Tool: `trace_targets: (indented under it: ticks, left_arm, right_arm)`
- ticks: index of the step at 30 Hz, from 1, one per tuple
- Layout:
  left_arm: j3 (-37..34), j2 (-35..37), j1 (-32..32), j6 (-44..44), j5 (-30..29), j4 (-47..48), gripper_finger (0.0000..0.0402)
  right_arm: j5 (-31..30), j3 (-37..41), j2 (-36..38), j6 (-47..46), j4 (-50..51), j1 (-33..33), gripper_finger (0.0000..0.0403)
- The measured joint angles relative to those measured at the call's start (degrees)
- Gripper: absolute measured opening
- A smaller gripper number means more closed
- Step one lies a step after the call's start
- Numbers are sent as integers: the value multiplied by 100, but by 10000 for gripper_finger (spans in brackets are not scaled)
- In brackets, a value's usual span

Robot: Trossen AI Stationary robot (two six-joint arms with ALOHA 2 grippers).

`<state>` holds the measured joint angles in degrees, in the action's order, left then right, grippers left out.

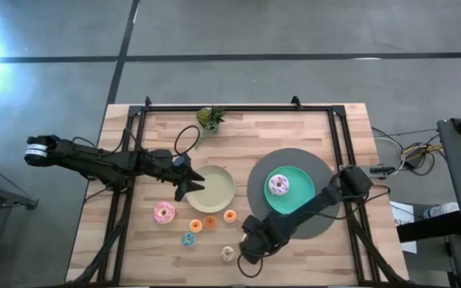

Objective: Pick & Place donuts
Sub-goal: Put the big black donut on the green plate

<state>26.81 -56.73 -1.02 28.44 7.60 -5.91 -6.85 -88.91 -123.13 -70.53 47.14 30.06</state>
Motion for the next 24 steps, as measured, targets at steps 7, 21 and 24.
trace_targets:
  ticks: [7, 21, 24]
  left_arm:
    - [0, 0, 0, 52, 2, 51, 167]
    - [0, -2, 0, 70, 0, 43, 167]
    - [0, -2, 0, 57, 0, 43, 167]
  right_arm:
    - [53, 13, -35, -200, -42, -93, 136]
    - [-270, 413, 1020, -1303, 519, 70, 18]
    - [-296, 1101, 1733, -2116, 800, 130, 18]
